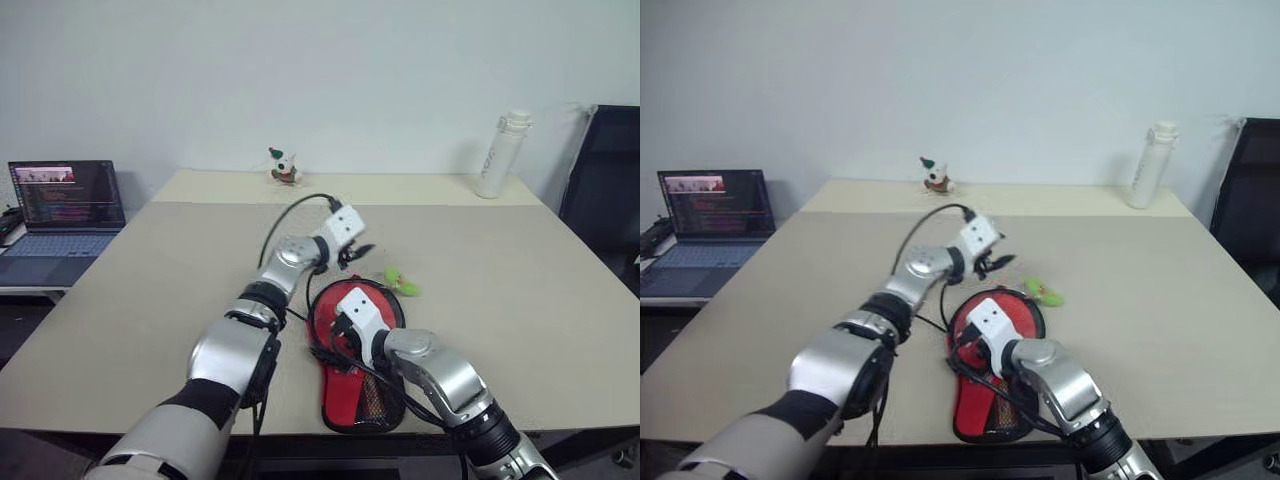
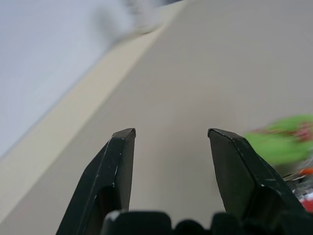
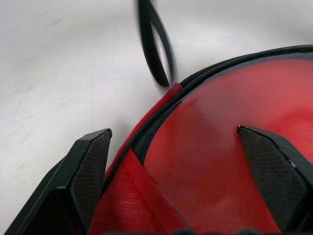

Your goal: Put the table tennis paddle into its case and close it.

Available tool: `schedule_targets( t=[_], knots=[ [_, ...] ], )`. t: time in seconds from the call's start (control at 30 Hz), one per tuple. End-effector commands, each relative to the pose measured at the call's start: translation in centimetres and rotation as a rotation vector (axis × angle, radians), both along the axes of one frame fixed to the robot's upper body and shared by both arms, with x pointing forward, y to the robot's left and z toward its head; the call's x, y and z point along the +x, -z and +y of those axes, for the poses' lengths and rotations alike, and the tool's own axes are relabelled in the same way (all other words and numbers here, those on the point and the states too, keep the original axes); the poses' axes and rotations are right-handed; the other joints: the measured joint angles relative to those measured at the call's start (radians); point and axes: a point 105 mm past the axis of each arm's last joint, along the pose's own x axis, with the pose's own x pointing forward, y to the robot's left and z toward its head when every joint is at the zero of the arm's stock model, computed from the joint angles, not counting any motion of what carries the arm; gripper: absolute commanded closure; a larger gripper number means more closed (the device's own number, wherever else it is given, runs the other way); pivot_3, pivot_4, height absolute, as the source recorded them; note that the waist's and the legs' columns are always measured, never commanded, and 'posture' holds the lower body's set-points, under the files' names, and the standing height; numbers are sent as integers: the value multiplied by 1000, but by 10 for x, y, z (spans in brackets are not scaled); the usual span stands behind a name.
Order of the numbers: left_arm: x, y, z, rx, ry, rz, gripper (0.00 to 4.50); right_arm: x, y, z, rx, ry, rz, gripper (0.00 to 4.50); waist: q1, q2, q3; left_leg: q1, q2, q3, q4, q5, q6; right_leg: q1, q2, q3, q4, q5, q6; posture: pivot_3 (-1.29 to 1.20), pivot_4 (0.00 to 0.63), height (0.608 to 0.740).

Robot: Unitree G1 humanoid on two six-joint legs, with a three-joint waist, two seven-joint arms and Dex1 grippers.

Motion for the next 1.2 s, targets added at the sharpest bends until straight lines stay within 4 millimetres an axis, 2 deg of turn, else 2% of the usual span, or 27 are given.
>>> schedule_targets(
  t=[0.03, 0.13, 0.2, 0.27, 0.4, 0.53, 0.63, 0.8, 0.93, 1.07, 1.2],
  knots=[
    [2, -28, 29, -171, -34, -43, 1942, -8, -3, -23, 34, 16, 96, 0, 8, 0, 0, 0, 0, 0, 0, 0, 0, 0, 0, 0, 0, 0, -1, 0, 150, 740],
    [-7, -23, 41, -249, 50, 16, 1942, -18, -28, -32, 105, -25, 101, 0, 10, 0, 1, -2, 0, 0, 0, 0, -1, -1, 0, -1, -2, 1, -2, 0, 150, 740],
    [-23, -6, 47, -211, 153, 60, 1942, -26, -48, -45, 130, -65, 84, 0, 9, 1, 1, -3, 0, 0, -1, 2, -3, -1, 0, -1, -3, 1, -2, 0, 150, 740],
    [-34, 6, 50, -185, 208, 94, 1942, -28, -58, -58, 120, -70, 64, 0, 8, 1, 1, -3, 0, 1, -1, 2, -3, -1, 0, -1, -4, 1, -2, 0, 150, 740],
    [-60, 29, 50, -177, 315, 234, 1942, -18, -67, -95, 38, -10, 24, 0, 7, 1, 2, -3, 1, 0, -2, 1, -3, -1, 0, 0, -6, 1, -3, 0, 150, 740],
    [-76, 50, 47, -122, 355, 334, 1942, -4, -79, -120, 28, 55, -11, 0, 6, 1, 2, -3, 1, 0, -2, 0, 0, -1, 0, 2, -7, 1, -3, 0, 150, 740],
    [-82, 57, 40, -123, 382, 381, 1942, 11, -81, -137, -1, 133, -49, 0, 7, 1, 2, -3, 1, -1, -2, 0, 0, 0, 0, 2, -7, 1, -3, 0, 150, 740],
    [-91, 73, 25, -51, 456, 455, 1942, 20, -81, -141, -32, 139, -89, 0, 7, 1, 2, -3, 1, -1, -2, 0, 0, 0, 0, 2, -7, 1, -3, 0, 150, 740],
    [-96, 89, 21, 5, 485, 504, 1942, 44, -87, -146, -137, 175, -288, 0, 5, 1, 2, -3, 1, 0, -2, 0, 0, 0, 0, 2, -7, 1, -3, 0, 150, 740],
    [-98, 100, 19, 31, 491, 540, 1942, 63, -77, -149, -231, 170, -364, 0, 6, 1, 2, -3, 1, 0, -2, 0, 0, 0, 1, 2, -7, 1, -3, 0, 150, 740],
    [-99, 103, 20, 49, 496, 545, 1942, 73, -62, -151, -352, 118, -401, 0, 6, 1, 2, -3, 1, 0, -2, 0, 0, 0, 1, 2, -8, 1, -3, 0, 150, 740]
  ],
)
